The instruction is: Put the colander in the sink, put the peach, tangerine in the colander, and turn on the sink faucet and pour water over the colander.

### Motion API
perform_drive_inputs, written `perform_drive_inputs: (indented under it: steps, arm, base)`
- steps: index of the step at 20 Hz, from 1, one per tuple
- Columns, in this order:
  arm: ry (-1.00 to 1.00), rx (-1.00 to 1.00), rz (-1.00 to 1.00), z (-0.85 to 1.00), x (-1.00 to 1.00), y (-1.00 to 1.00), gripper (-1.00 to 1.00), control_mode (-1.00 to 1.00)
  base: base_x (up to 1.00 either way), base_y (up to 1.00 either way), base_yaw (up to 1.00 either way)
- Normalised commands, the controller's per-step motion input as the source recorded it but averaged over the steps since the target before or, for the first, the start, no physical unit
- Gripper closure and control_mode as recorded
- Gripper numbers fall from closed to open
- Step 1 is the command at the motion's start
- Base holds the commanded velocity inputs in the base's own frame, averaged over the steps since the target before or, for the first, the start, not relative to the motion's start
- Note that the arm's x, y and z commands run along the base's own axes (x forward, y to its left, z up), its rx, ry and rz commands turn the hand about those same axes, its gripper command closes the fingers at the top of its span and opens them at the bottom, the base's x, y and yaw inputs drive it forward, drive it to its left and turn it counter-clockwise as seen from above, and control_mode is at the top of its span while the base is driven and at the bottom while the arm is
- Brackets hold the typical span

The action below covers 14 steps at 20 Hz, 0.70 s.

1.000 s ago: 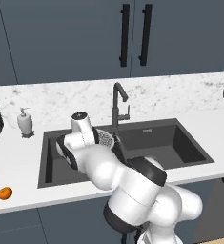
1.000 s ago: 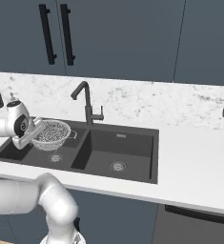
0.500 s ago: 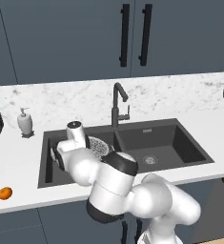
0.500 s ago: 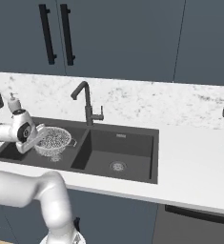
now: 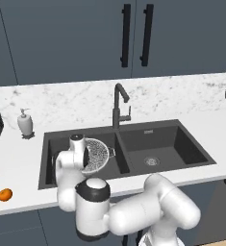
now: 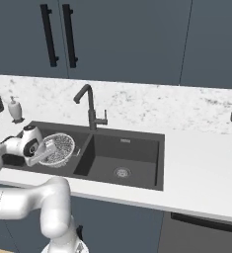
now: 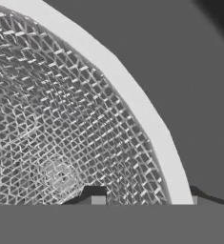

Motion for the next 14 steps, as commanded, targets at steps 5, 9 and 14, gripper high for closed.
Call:
perform_drive_inputs:
  steps: [5, 9, 14]
  arm:
    - [0.0, 0.1, -0.55, -0.2, -0.1, -0.48, 1.0, -1.0]
    - [0.0, 0.07, -0.56, -0.19, -0.68, -0.43, 1.0, -1.0]
    - [0.0, 0.0, -0.59, -0.29, -0.71, -0.39, 1.0, -1.0]
  base:
    - [0.0, 0.0, 0.0]
    - [0.0, 0.0, 0.0]
    - [0.0, 0.0, 0.0]
